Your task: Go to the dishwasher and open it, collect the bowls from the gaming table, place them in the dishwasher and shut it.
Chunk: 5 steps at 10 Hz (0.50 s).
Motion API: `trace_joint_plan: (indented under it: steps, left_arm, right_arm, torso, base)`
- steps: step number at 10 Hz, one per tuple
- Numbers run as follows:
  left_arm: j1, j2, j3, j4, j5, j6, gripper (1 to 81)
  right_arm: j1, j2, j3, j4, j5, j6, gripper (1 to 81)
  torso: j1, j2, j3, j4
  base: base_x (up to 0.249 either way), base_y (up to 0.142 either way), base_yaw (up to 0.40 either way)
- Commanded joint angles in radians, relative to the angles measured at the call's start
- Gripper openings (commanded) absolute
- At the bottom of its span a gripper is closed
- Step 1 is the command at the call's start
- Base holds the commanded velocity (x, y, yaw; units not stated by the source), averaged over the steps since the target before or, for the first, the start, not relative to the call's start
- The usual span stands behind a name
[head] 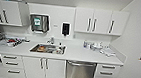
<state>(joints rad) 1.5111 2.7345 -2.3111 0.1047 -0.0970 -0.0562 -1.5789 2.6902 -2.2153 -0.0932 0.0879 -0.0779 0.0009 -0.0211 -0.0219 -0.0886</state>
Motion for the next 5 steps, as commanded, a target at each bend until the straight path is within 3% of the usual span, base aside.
trace_joint_plan:
  steps: [1,5]
  left_arm:
    - [-0.047,-0.018,0.010,0.001,0.045,0.002,81.1]
    - [-0.047,-0.015,0.012,0.001,0.045,0.002,81.1]
  right_arm:
    - [0.042,-0.025,0.007,0.001,-0.046,-0.002,81.1]
    - [0.039,-0.025,0.007,-0.002,-0.046,-0.002,81.1]
  torso:
    - [0.000,0.000,0.000,0.000]
    - [0.000,0.000,0.000,0.000]
  base:
    - [0.116,0.000,0.000]
    - [0.114,0.000,0.000]
